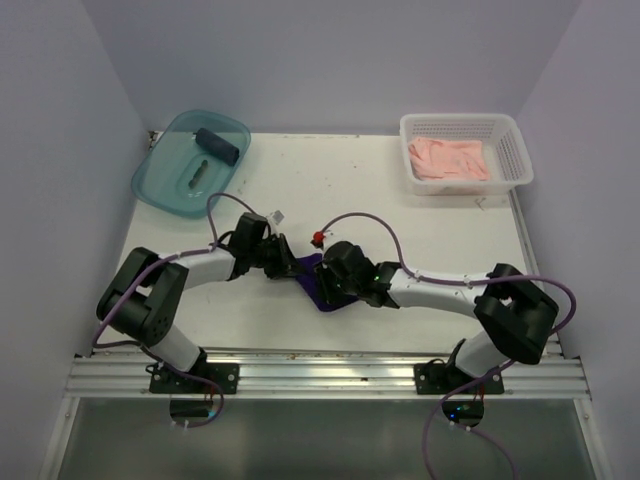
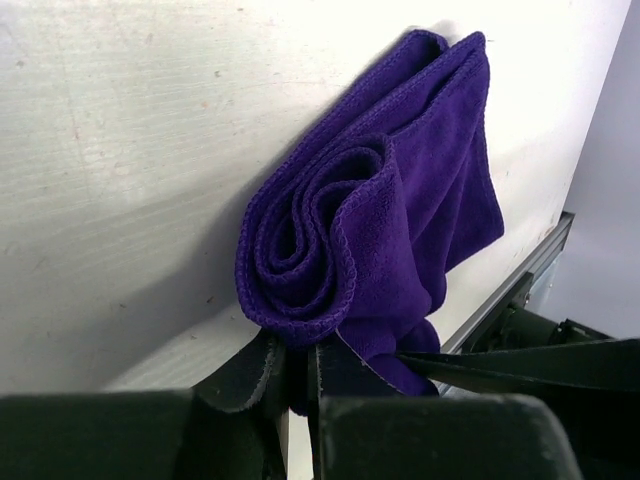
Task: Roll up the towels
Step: Roll the towel
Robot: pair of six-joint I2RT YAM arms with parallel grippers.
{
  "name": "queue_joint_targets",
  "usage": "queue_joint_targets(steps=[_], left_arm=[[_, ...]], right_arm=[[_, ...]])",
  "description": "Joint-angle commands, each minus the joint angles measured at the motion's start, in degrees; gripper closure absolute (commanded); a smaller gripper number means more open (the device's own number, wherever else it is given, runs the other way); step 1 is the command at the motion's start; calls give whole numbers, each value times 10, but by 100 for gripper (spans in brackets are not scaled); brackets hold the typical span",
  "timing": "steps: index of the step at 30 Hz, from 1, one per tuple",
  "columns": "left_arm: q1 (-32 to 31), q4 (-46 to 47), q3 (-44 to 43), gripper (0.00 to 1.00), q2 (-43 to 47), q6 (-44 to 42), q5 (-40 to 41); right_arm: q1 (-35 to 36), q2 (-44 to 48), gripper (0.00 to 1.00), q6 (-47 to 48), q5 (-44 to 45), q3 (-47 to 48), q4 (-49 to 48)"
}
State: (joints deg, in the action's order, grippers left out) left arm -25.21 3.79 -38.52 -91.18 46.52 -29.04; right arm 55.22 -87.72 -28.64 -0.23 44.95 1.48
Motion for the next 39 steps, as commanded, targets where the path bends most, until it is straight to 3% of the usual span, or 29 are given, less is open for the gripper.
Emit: queue_joint_targets(steps=[1, 2, 3, 8, 17, 25, 28, 31, 35, 37, 39], left_arm=[[-5, -18, -10, 100, 22, 11, 27], [-6, -24, -8, 100, 33, 13, 41], [-5, -30, -7, 100, 39, 16, 47], [-6, -86, -8, 100, 80, 34, 92], [-6, -117, -9, 100, 111, 47, 109], [-6, -127, -7, 100, 111, 50, 115], [-5, -141, -6, 100, 121, 52, 124], [-1, -153, 0, 100, 139, 53, 132], [16, -171, 15, 100, 175, 54, 137], [20, -179, 20, 100, 190, 53, 140], [20, -181, 29, 85, 213, 56, 141]], right_arm=[[30, 20, 61, 26, 124, 66, 83], [42, 19, 51, 29, 186, 78, 111], [65, 17, 48, 36, 209, 97, 122], [102, -13, 41, 62, 258, 140, 147], [148, -89, 39, 133, 270, 208, 150], [152, -148, 44, 154, 262, 220, 122], [152, -170, 48, 160, 266, 229, 114], [152, -188, 62, 166, 264, 247, 108], [151, -188, 100, 164, 239, 255, 99], [150, -181, 100, 160, 213, 249, 83], [146, -165, 100, 154, 189, 236, 64]])
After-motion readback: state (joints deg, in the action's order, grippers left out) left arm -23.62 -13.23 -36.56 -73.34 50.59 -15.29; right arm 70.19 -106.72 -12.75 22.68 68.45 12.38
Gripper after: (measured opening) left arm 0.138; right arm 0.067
